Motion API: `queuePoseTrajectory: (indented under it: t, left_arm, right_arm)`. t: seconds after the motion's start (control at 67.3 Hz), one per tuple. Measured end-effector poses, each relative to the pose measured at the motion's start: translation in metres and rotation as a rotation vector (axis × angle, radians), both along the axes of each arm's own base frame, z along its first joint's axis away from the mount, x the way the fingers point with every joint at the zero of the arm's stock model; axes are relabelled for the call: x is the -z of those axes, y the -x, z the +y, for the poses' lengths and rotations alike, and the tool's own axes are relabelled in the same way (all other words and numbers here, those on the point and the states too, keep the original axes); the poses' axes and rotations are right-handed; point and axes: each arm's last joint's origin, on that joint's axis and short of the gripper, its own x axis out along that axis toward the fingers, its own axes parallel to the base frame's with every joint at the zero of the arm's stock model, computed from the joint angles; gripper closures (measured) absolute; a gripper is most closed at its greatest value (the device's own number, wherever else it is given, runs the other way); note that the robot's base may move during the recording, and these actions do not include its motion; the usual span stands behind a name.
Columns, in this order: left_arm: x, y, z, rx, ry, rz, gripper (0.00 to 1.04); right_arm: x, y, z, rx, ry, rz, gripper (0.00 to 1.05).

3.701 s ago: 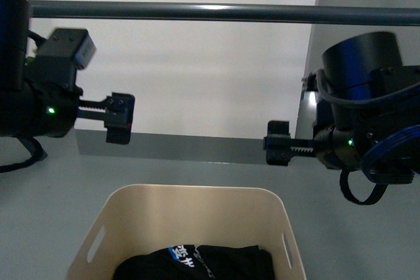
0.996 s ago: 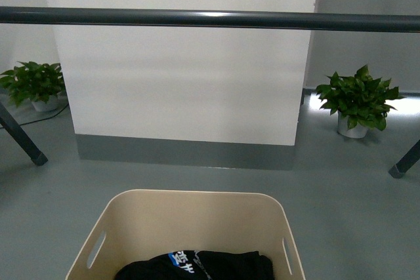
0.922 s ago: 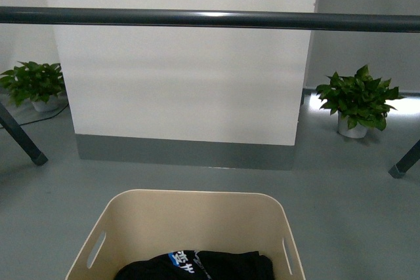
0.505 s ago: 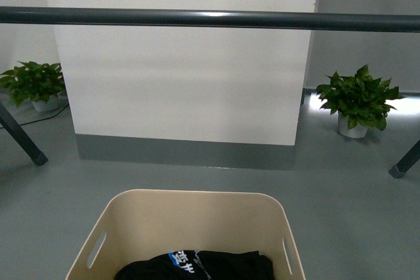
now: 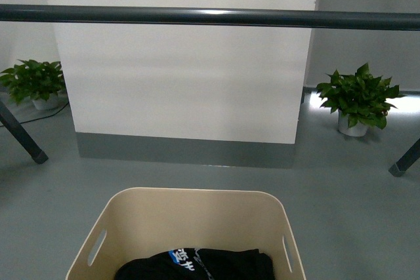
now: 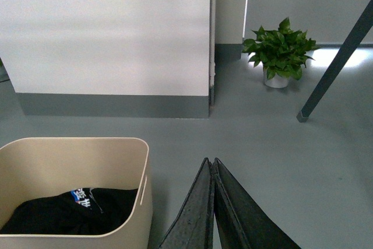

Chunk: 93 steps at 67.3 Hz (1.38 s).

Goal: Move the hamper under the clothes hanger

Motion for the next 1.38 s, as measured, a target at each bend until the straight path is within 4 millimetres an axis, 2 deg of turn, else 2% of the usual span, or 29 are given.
queuePoseTrajectory:
  t: [0.119, 0.178, 0.268, 0.684, 0.728, 0.773, 0.847, 1.382]
  left_arm:
    - [0.0000, 0.0000, 0.0000, 0.000, 0.001, 0.000, 1.01]
    - [0.0000, 0.0000, 0.0000, 0.000, 0.001, 0.000, 0.89]
    - [0.0000, 0.0000, 0.0000, 0.000, 0.001, 0.000, 0.68]
    - [0.0000, 0.0000, 0.0000, 0.000, 0.001, 0.000, 0.06]
    - [0.0000, 0.0000, 0.0000, 0.000, 0.000, 0.000, 0.07]
    - [0.0000, 0.0000, 0.0000, 0.000, 0.000, 0.000, 0.07]
    - [0.0000, 0.0000, 0.0000, 0.000, 0.000, 0.000, 0.07]
    - [0.0000, 0.0000, 0.0000, 0.000, 0.000, 0.000, 0.07]
  right_arm:
    - [0.0000, 0.0000, 0.0000, 0.000, 0.000, 0.000, 1.03]
    - [0.0000, 0.0000, 0.0000, 0.000, 0.000, 0.000, 1.02]
    - [0.0000, 0.0000, 0.0000, 0.000, 0.000, 0.000, 0.82]
    - [0.0000, 0.0000, 0.0000, 0.000, 0.000, 0.000, 0.21]
    - [0.0000, 0.0000, 0.0000, 0.000, 0.000, 0.000, 0.10]
    - [0.0000, 0.0000, 0.0000, 0.000, 0.000, 0.000, 0.06]
    - [0.0000, 0.0000, 0.0000, 0.000, 0.000, 0.000, 0.08]
    - [0.0000, 0.0000, 0.0000, 0.000, 0.000, 0.000, 0.08]
